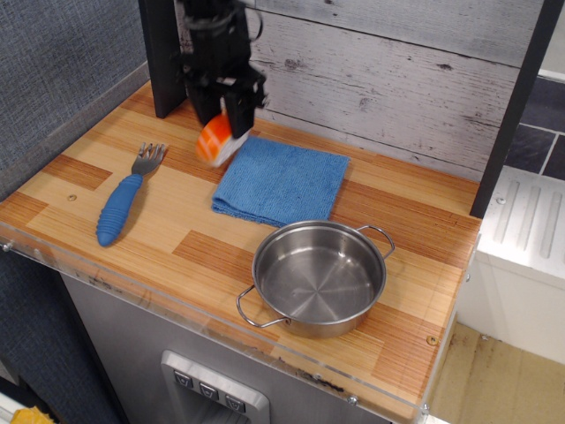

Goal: Put the cheese on the napkin

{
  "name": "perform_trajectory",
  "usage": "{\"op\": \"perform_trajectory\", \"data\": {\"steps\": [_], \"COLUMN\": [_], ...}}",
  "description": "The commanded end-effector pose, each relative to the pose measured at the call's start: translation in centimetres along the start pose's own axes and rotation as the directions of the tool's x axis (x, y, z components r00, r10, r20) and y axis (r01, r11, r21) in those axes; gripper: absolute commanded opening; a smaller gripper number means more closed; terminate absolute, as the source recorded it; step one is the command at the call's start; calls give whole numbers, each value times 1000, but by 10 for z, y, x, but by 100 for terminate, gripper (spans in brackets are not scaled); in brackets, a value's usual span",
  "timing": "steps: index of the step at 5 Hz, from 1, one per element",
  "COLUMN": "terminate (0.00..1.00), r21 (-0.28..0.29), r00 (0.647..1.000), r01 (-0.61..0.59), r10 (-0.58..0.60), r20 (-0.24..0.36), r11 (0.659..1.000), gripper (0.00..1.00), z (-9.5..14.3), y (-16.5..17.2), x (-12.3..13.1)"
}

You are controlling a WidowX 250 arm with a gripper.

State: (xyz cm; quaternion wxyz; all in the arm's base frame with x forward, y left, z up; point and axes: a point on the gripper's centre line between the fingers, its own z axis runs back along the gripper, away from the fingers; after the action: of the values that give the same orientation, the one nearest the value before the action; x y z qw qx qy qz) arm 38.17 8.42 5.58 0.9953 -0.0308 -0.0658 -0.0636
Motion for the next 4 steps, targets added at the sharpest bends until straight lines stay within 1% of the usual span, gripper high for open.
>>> {"op": "perform_trajectory", "data": {"steps": [1,2,3,4], "terminate": [0,0,0,0], "r21": [-23,-44,-63,-49], "r00": [992,989,988,989], "r01": [104,144,152,147], "r10": [-102,-143,-152,-146], "r20": [73,44,1,4], "r11": [994,989,986,988], "gripper": [0,0,100,100], "z": [26,10,0,13], "y": [-60,-80,-84,-81], "x": [15,14,13,16]}}
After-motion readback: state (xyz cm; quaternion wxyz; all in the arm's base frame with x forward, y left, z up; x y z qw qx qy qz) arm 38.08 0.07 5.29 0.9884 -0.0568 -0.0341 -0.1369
